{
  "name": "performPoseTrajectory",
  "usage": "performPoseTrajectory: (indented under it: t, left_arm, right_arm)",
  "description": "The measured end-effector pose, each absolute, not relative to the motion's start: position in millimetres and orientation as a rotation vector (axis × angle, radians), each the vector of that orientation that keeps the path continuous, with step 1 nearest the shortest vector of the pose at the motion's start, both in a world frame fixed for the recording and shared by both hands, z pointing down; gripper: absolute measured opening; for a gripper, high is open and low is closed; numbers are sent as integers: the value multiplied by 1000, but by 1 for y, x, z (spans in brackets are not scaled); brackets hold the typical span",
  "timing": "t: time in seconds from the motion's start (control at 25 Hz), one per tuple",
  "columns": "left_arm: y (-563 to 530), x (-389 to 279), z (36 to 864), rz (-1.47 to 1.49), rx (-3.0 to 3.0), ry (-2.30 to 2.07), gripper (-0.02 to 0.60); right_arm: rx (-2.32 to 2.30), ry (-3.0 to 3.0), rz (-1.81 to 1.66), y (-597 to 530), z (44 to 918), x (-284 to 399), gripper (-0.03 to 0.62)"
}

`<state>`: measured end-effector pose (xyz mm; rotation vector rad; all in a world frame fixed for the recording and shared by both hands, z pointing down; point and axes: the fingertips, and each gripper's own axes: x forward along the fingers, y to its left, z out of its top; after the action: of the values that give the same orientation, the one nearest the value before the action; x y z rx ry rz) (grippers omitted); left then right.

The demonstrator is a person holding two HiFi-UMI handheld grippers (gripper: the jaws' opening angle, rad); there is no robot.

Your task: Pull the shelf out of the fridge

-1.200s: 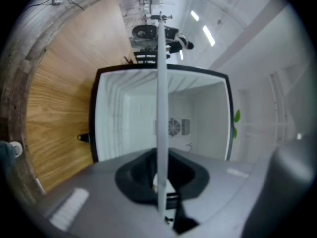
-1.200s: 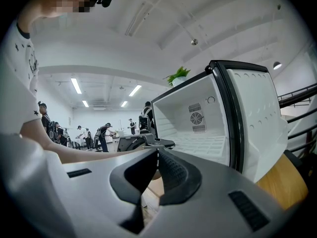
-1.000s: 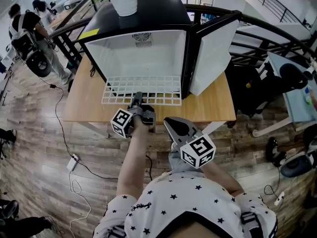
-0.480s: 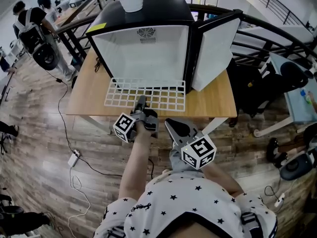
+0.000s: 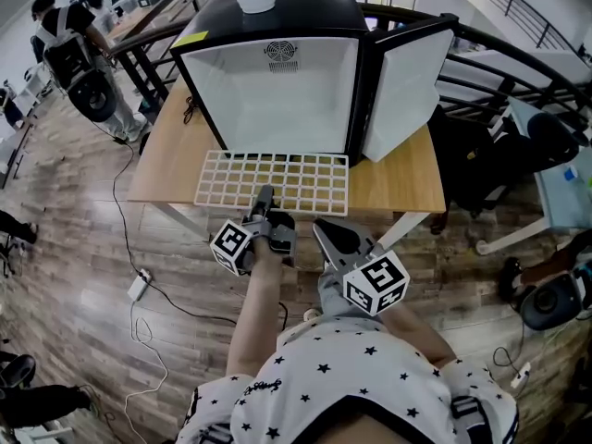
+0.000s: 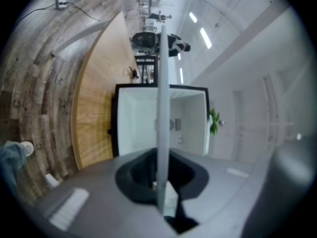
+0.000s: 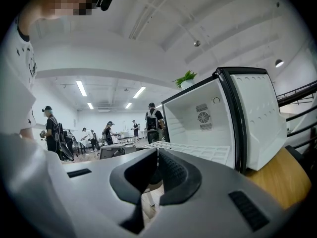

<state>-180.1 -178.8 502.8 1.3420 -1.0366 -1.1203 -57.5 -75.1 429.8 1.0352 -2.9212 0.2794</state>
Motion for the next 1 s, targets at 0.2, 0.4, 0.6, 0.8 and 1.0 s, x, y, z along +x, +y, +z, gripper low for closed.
performPoseTrajectory:
  t: [0.2,0.4,0.6,0.8,1.0]
  left_arm:
    - [-161,-187,505,-1119,1339,-1040,29]
    - [-141,-190,510,-1114,1332,-1042,29]
    - [-120,-192,512,-1122,1325,-1033,29]
    - [-111,-193,508,-1128,1345,-1034,29]
    - [-109,-194,504,-1134,1352,-1030,29]
  right_arm:
    - [1026,-2925,276,-69,428,-57,23]
    - [1025,-2923,272,-63,427,-53,23]
    - [1015,-2925,266,-54,428,-50,23]
    - [1004,-2928,256,-51,426,-47,23]
    - [999,-2930,252,-52,425,-46,23]
